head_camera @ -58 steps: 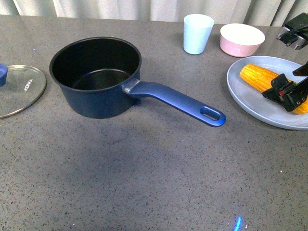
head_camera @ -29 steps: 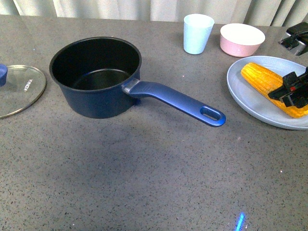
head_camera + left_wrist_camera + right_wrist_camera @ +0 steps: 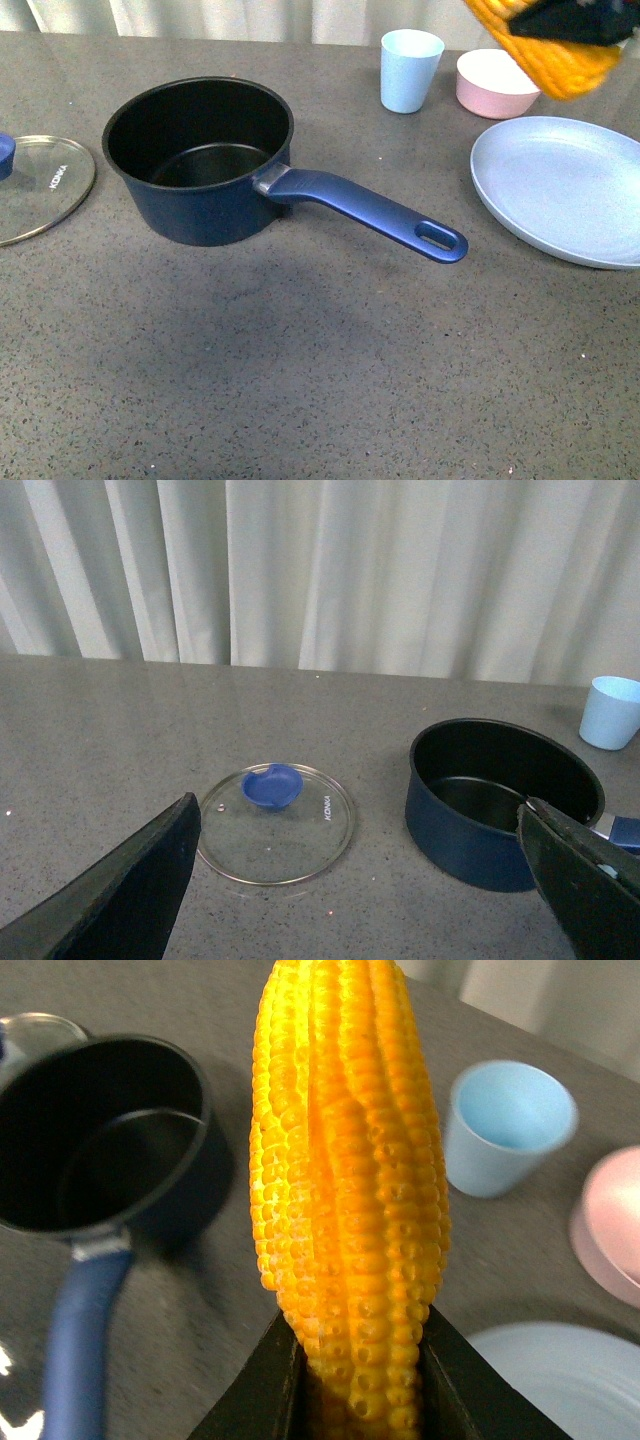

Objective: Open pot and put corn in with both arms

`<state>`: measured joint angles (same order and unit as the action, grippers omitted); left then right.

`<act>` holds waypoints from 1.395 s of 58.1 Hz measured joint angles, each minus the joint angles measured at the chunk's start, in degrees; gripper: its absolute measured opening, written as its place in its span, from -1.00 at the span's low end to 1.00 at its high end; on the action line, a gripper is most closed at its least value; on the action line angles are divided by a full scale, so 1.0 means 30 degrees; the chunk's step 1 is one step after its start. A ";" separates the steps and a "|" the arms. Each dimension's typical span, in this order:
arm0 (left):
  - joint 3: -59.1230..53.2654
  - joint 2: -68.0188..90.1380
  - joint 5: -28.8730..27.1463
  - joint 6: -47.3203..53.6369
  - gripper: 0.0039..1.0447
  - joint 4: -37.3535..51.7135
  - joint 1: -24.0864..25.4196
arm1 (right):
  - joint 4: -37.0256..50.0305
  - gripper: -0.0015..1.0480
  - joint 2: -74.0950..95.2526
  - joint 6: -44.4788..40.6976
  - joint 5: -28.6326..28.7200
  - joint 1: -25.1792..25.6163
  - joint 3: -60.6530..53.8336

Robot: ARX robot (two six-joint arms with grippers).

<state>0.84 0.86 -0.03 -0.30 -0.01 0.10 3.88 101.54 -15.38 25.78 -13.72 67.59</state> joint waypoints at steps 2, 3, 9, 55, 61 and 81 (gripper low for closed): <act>0.0000 0.0000 0.0000 0.0000 0.84 0.0000 0.0000 | 0.0007 -0.63 0.0335 0.0321 -0.0226 -0.0605 0.0459; 0.0000 -0.0007 0.0007 0.0000 0.84 0.0000 0.0000 | 0.0000 -0.64 0.0444 0.0386 -0.0284 -0.0787 0.0627; 0.0000 -0.0007 0.0007 0.0000 0.84 0.0000 0.0000 | -0.0335 -0.65 0.1734 0.0896 -0.0736 -0.2266 0.2302; 0.0000 -0.0007 0.0000 0.0000 0.84 0.0000 0.0000 | -0.4459 -0.14 0.9785 0.1552 -0.2688 -0.7155 1.1883; 0.0000 -0.0007 0.0000 0.0000 0.84 0.0000 0.0000 | -0.4495 0.16 0.9952 0.1552 -0.2820 -0.7206 1.1934; 0.0000 0.0000 0.0000 0.0000 0.84 0.0000 0.0000 | -0.3432 0.83 0.9566 0.1763 -0.3067 -0.6841 1.0280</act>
<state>0.84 0.86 -0.03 -0.30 -0.01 0.10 -6.42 130.23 -10.09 16.58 -34.24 98.43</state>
